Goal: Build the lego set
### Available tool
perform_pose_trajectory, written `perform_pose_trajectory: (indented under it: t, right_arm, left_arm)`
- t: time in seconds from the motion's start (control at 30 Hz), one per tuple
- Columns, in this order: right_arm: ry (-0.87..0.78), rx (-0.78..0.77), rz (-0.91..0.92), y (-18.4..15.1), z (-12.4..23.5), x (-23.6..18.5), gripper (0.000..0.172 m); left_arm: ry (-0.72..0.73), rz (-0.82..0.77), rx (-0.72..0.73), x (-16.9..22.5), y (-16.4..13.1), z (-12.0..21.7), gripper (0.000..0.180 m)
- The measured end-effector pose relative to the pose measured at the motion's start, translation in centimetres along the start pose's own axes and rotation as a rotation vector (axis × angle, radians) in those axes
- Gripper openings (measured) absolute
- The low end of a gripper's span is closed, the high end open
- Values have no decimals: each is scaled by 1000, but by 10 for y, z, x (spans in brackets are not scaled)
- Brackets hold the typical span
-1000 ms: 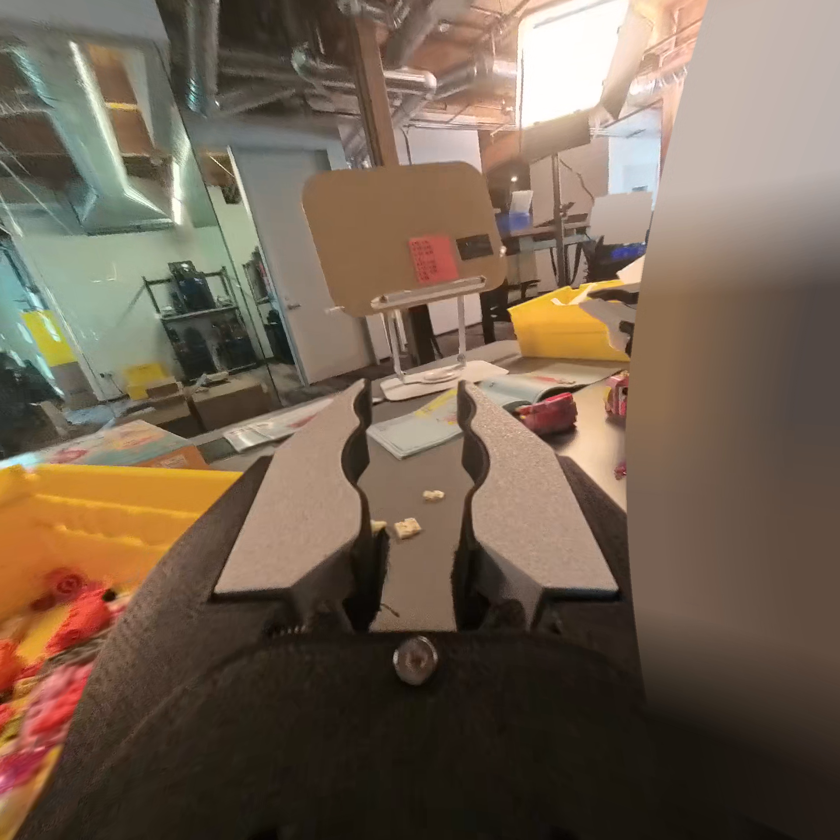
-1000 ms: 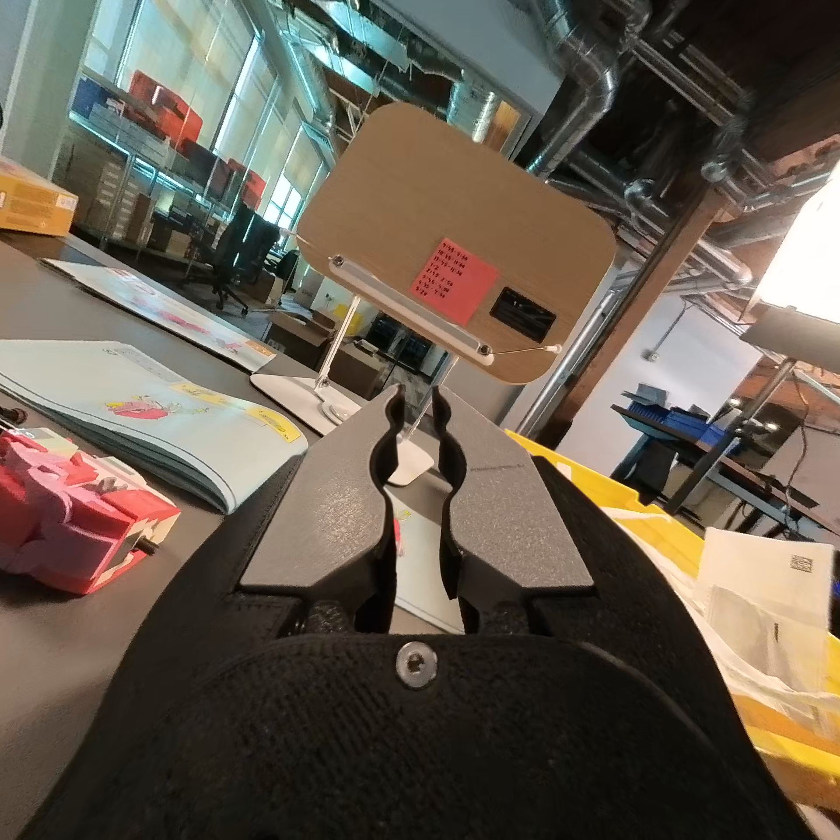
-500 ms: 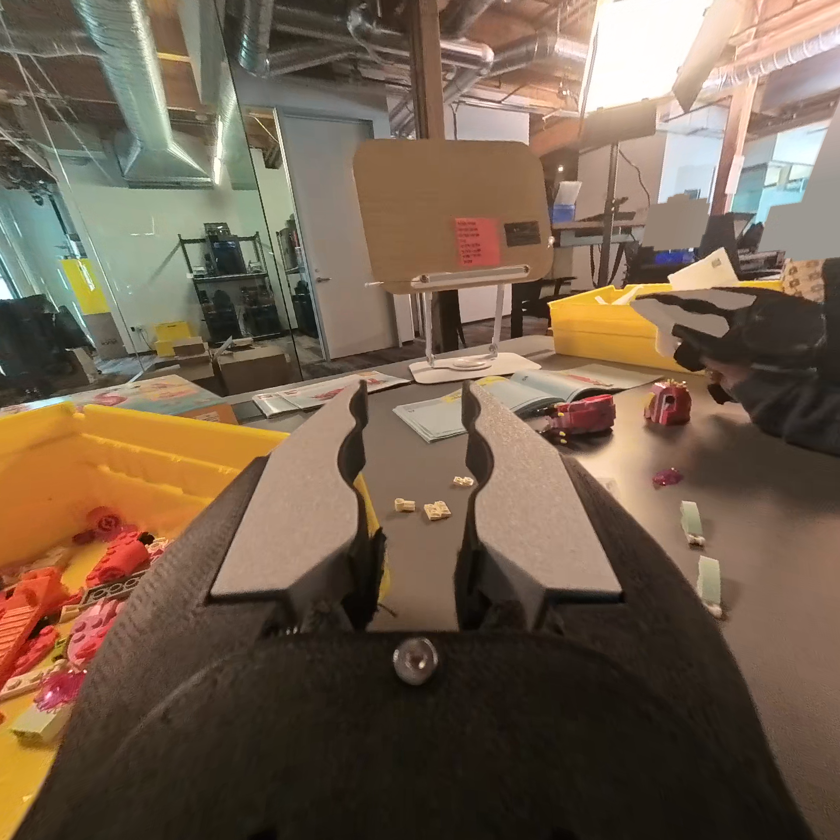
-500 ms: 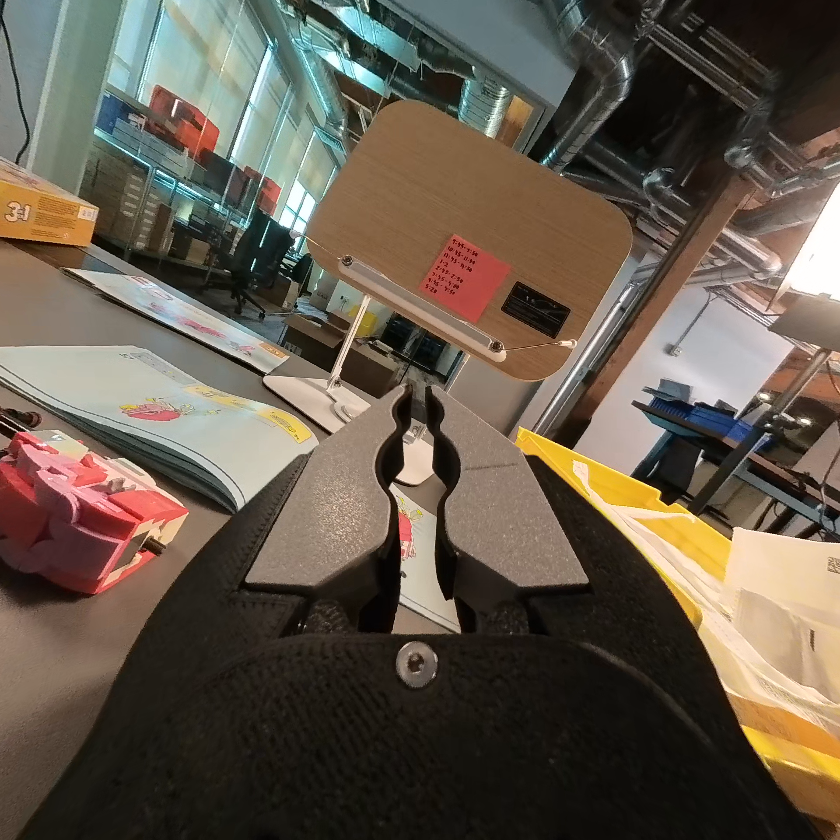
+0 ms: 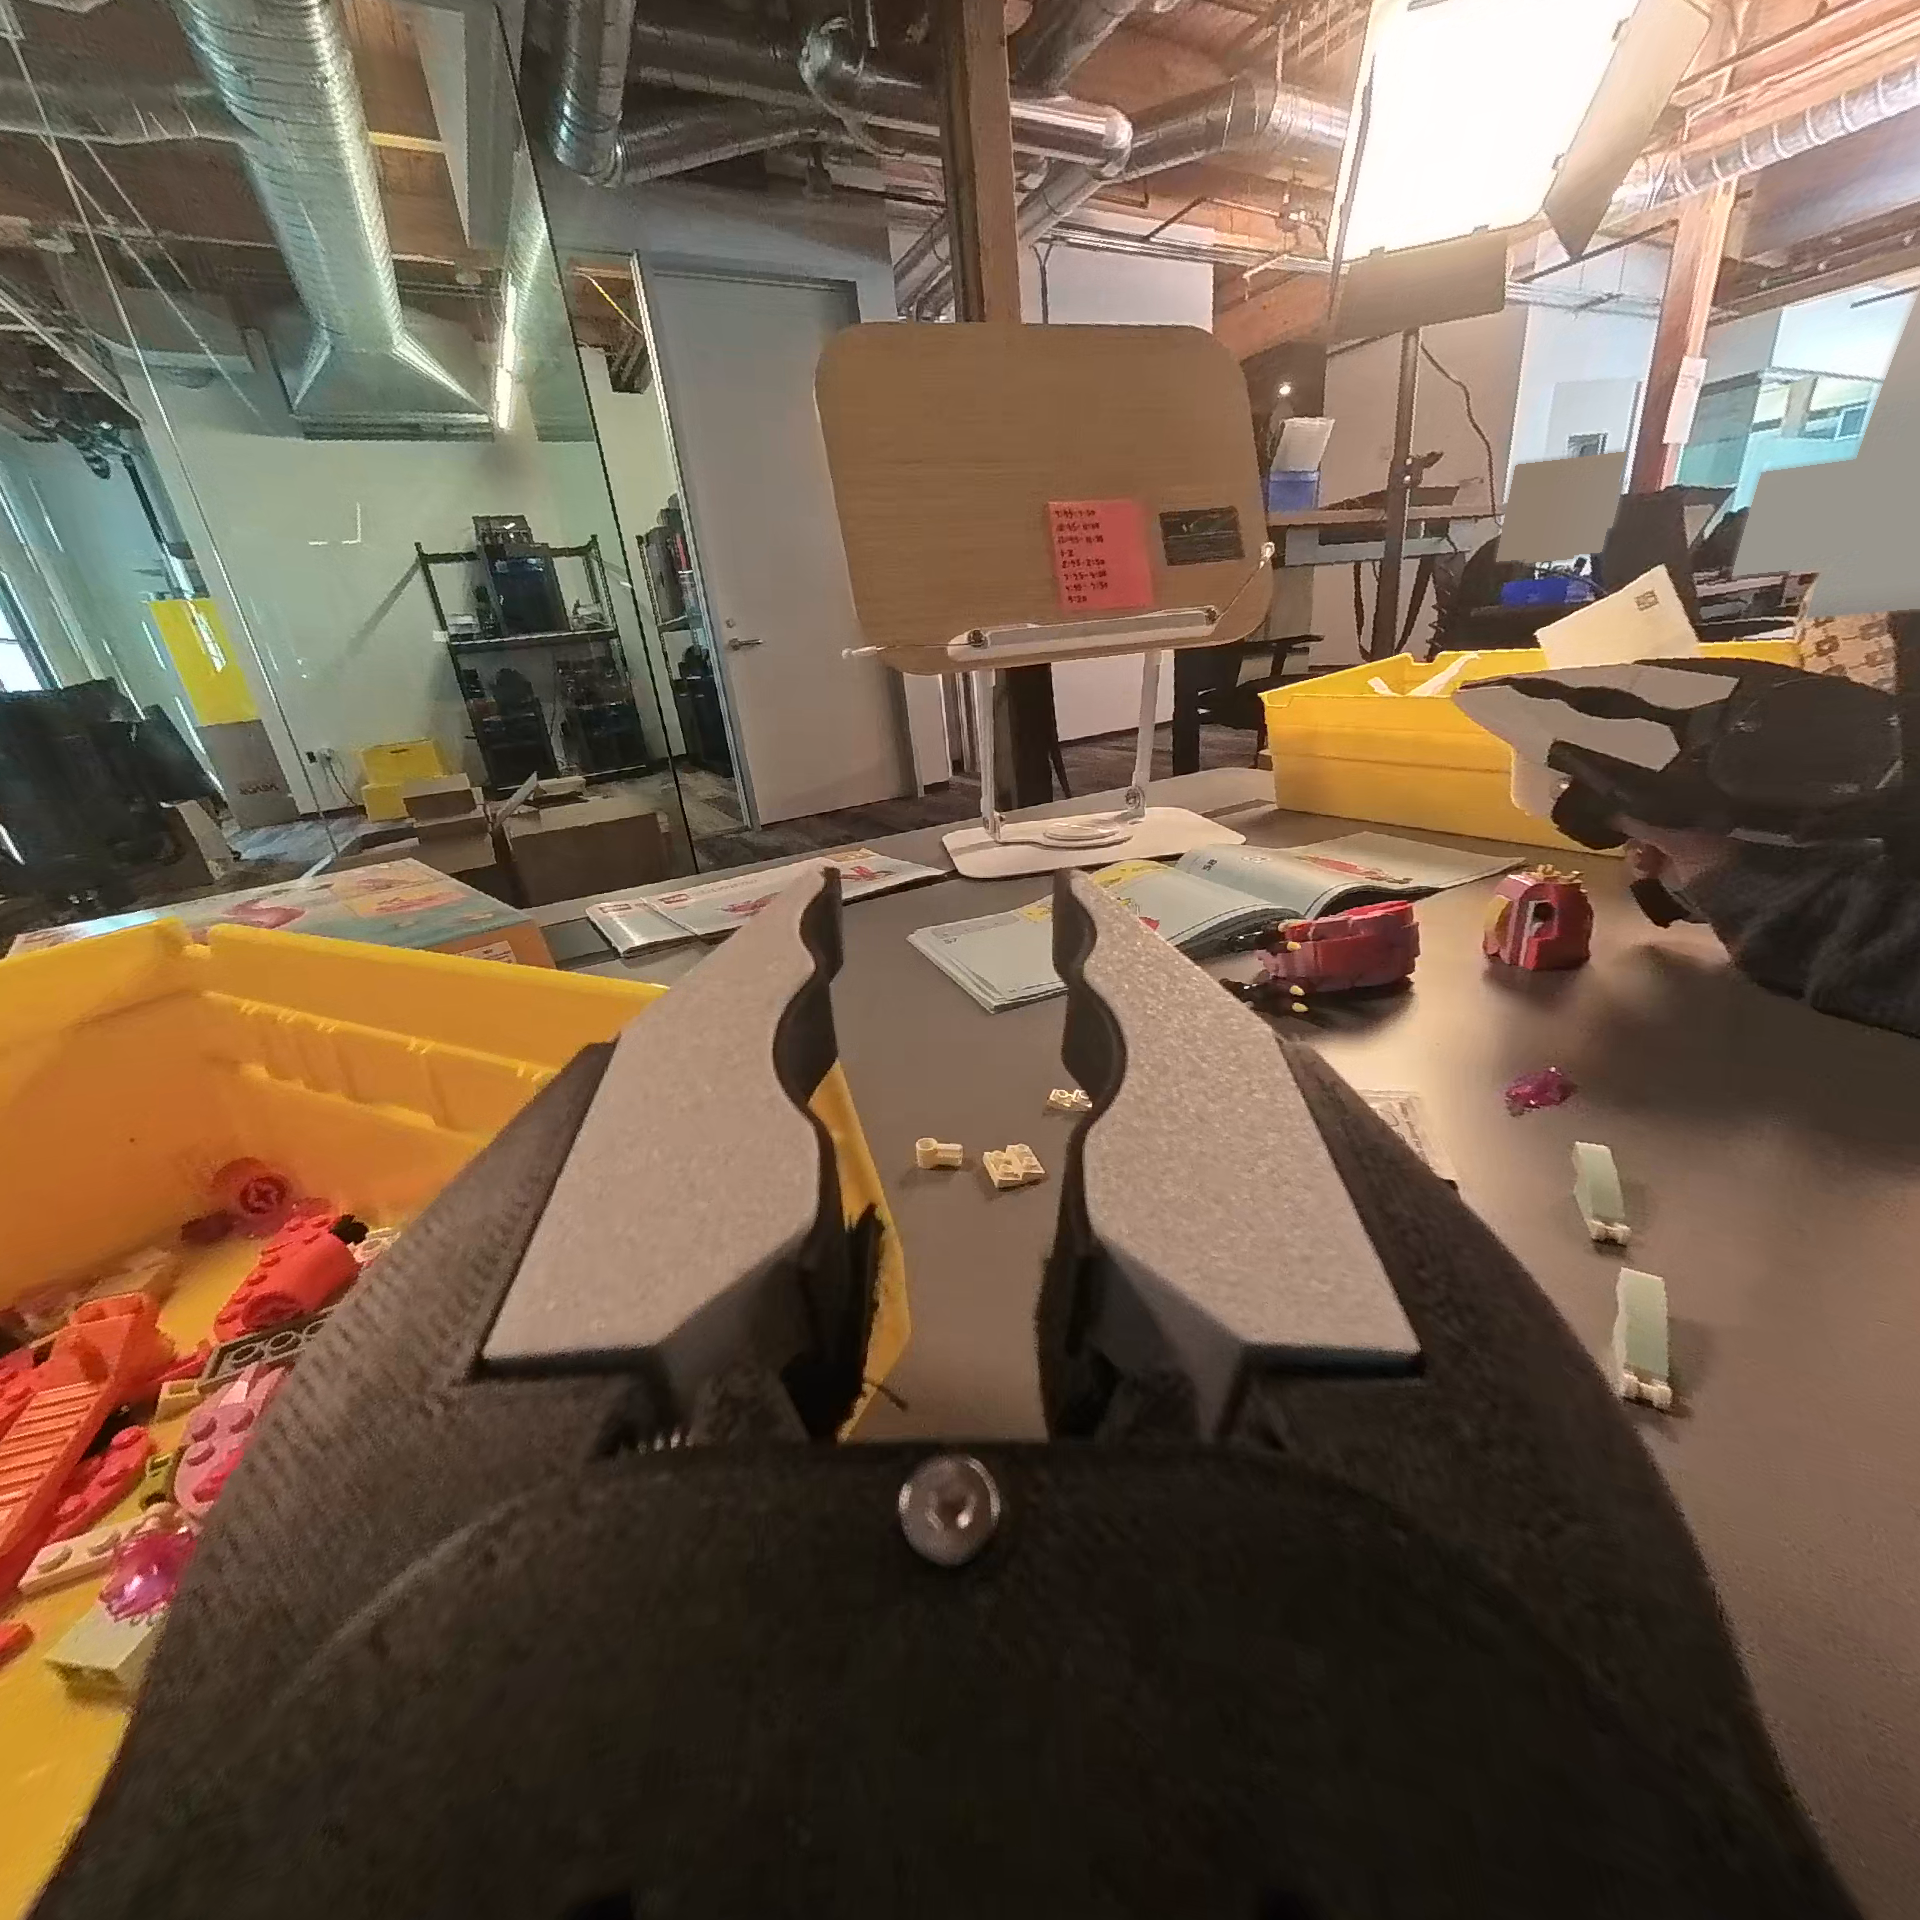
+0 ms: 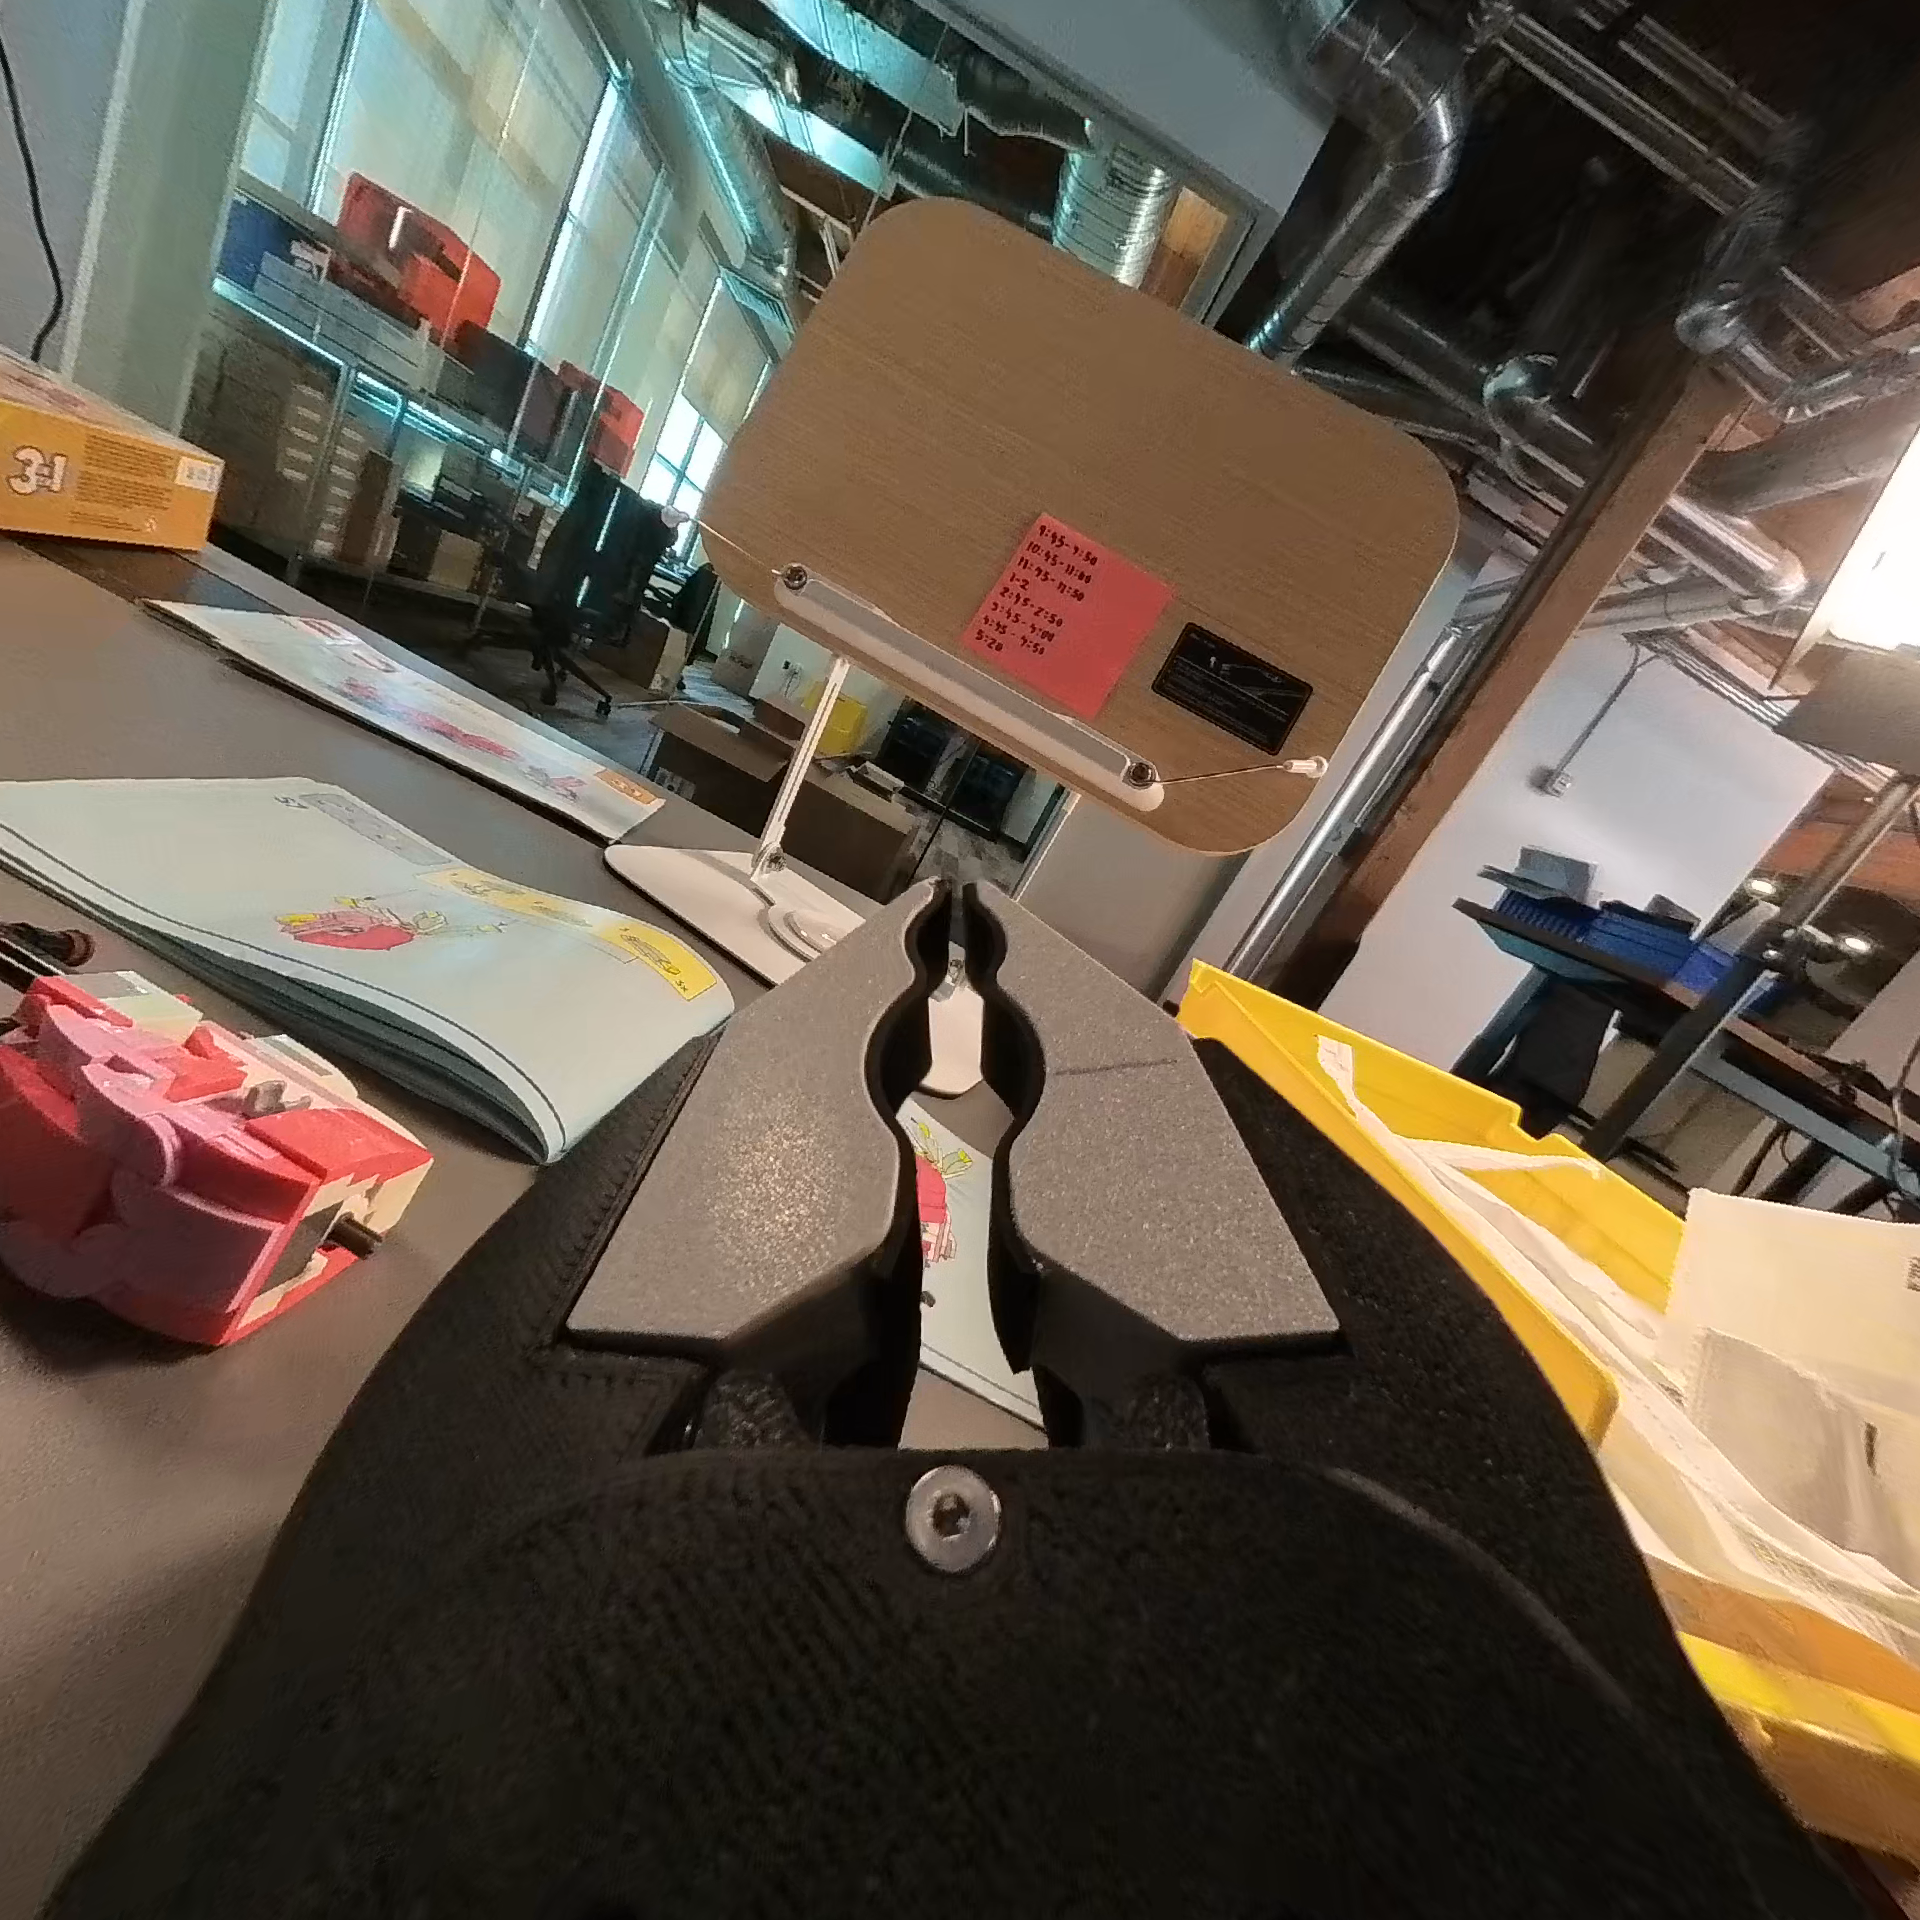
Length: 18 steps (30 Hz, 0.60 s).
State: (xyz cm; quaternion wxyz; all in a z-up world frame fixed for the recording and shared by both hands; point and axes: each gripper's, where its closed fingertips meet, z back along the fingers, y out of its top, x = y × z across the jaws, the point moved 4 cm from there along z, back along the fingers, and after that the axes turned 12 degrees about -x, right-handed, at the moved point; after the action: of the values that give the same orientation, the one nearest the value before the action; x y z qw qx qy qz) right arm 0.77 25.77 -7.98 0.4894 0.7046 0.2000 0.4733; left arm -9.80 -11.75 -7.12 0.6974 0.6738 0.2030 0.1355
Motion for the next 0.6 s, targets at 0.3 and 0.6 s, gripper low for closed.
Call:
perform_pose_trajectory:
  t: [0.3, 0.6]
  right_arm:
    - [-2, -16, -36, -4, -2, 4, 0]
    - [10, -16, -26, -4, -3, 2, 0]
  left_arm:
    - [1, 2, -13, -1, -2, -1, 37]
    - [2, 3, -22, -1, -4, -2, 36]
